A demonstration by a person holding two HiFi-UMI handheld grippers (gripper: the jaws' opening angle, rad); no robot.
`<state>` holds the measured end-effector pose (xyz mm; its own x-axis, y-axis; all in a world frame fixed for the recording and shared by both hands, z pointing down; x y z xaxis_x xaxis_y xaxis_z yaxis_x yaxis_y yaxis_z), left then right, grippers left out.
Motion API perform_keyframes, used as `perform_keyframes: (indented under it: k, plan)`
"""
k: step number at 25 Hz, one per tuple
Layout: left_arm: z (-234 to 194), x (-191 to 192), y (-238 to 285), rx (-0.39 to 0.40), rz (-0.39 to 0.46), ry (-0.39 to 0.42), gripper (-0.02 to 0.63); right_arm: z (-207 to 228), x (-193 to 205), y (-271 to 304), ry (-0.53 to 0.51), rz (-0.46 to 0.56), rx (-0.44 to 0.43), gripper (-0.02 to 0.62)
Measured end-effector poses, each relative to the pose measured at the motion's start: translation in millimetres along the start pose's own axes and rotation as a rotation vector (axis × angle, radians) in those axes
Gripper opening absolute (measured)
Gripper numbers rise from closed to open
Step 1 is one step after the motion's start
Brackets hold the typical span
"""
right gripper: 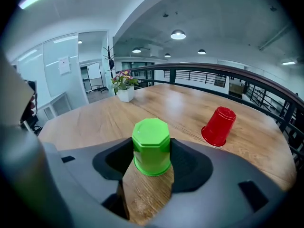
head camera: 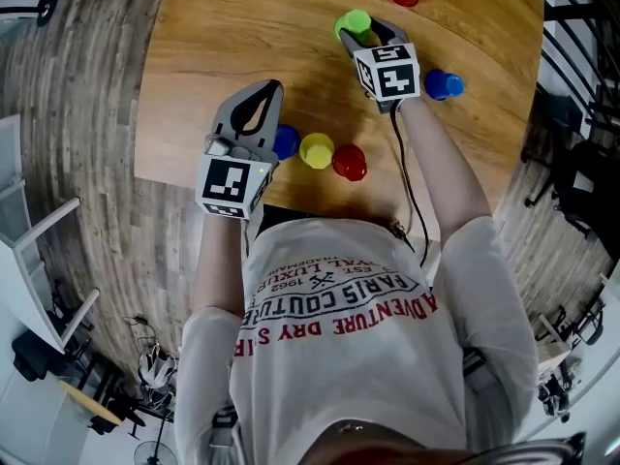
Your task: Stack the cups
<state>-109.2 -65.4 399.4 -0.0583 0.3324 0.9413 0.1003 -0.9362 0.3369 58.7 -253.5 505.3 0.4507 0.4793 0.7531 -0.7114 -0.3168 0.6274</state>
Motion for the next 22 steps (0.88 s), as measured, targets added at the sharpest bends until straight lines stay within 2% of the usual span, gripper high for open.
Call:
perform_keyframes:
  k: [9, 16, 22]
  plan:
    - [-0.8, -10.8, -19.5, 0.055, 0.039, 0.046, 0.017, -27.8, -7.5, -42.3, -0.015, -0.007, 0.022, 0.252]
    - [-1.5, -21.7, -55.4, 0.153, 0.107, 0.104, 0.017, -84.8, -10.9, -91.3, -0.006, 0.053, 0.020, 0.252]
    - [-0.3, -21.7, -90.6, 0.205, 0.150, 0.129, 0.017, -146.6, 1.6, -119.7, 0.008, 0.037, -0.038, 0.252]
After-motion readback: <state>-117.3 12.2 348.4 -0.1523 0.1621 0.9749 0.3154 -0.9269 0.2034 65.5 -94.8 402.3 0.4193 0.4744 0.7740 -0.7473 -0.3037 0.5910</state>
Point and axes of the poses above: the fingertips, and each gripper's own axes: y forward along the fingers, z to its right, x out of its underside, the point moved 8 cm from there along -y, backward along the fingers, and after that the axes turned 15 degrees about -x, right-handed, at the moved point
